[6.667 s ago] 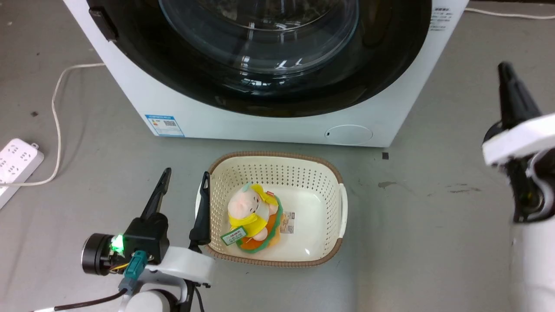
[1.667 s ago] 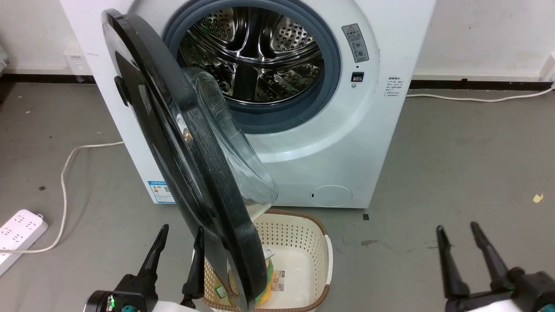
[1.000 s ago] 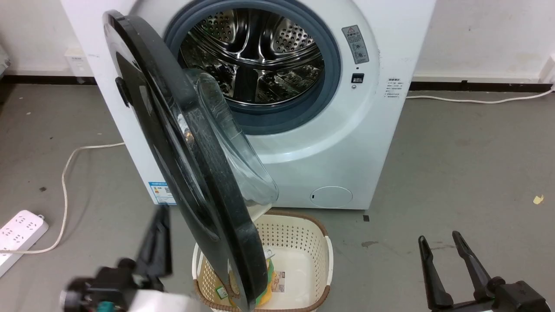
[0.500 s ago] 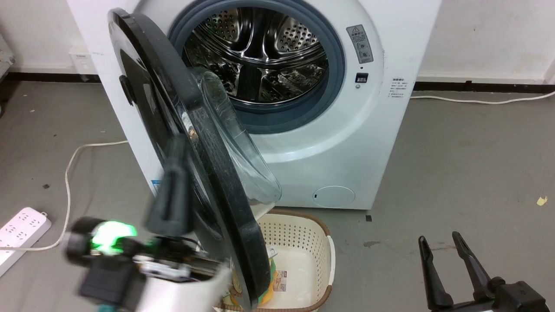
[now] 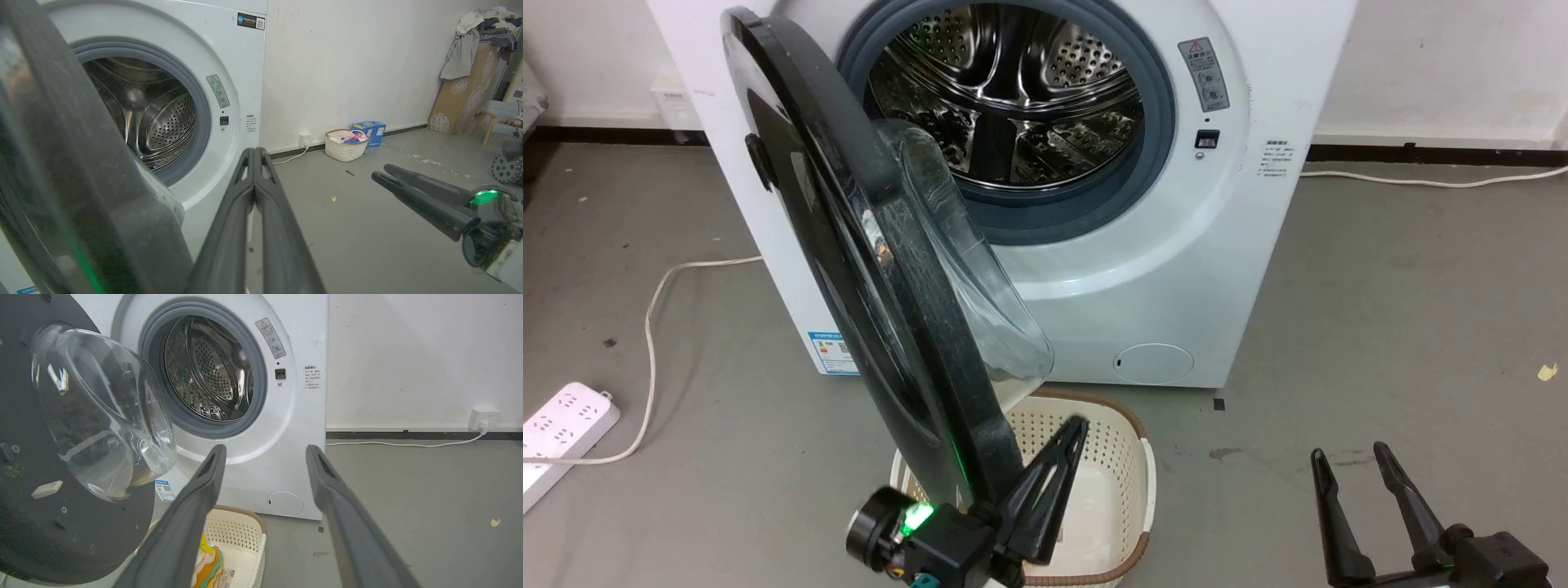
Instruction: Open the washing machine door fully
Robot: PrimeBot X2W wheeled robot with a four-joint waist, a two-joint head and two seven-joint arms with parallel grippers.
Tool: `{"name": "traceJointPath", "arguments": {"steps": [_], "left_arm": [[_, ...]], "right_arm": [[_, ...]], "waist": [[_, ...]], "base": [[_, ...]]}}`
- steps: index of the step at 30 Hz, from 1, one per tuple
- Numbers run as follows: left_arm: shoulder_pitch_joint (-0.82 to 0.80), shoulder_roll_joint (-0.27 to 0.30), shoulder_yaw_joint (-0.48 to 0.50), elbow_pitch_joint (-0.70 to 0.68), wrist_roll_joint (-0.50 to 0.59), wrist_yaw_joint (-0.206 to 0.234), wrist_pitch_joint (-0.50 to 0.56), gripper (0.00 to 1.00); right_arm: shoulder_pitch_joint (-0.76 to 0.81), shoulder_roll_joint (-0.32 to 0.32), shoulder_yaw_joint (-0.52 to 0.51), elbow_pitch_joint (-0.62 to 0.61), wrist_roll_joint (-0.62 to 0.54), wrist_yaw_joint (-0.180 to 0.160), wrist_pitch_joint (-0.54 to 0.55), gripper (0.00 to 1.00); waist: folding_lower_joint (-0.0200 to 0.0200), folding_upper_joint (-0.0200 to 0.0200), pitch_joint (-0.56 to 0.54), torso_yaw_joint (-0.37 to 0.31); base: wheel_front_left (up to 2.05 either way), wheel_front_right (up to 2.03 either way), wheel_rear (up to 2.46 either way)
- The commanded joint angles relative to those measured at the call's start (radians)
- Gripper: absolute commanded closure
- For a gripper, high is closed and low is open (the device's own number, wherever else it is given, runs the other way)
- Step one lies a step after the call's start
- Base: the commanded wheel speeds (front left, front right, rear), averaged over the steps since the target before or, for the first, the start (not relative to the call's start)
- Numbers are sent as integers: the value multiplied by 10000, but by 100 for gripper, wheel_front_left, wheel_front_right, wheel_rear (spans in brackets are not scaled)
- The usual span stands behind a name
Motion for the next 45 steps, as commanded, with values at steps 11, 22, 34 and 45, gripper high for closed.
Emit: {"name": "traceJointPath", "arguments": {"steps": [11, 22, 34, 45], "left_arm": [[23, 81, 321, 1980, -309, 237, -445, 100], [41, 177, 441, 2262, -440, 434, -703, 100], [-70, 957, 1877, 1934, -847, 1132, -706, 100], [-846, 1799, 3592, 2224, -1672, 1501, -570, 100]], "right_arm": [[-66, 71, 88, 192, 97, 10, -45, 0], [74, 76, 75, 285, 234, 10, -45, 0], [-14, 77, 279, 521, 253, 10, -45, 0], [-401, -258, 404, 508, 19, 10, -45, 0]], "waist": [[0, -1, 18, 520], [0, -1, -99, 2406], [0, -1, -59, 4259], [0, -1, 1054, 3866]], "base": [[0, 0, 0], [0, 0, 0], [0, 0, 0], [0, 0, 0]]}}
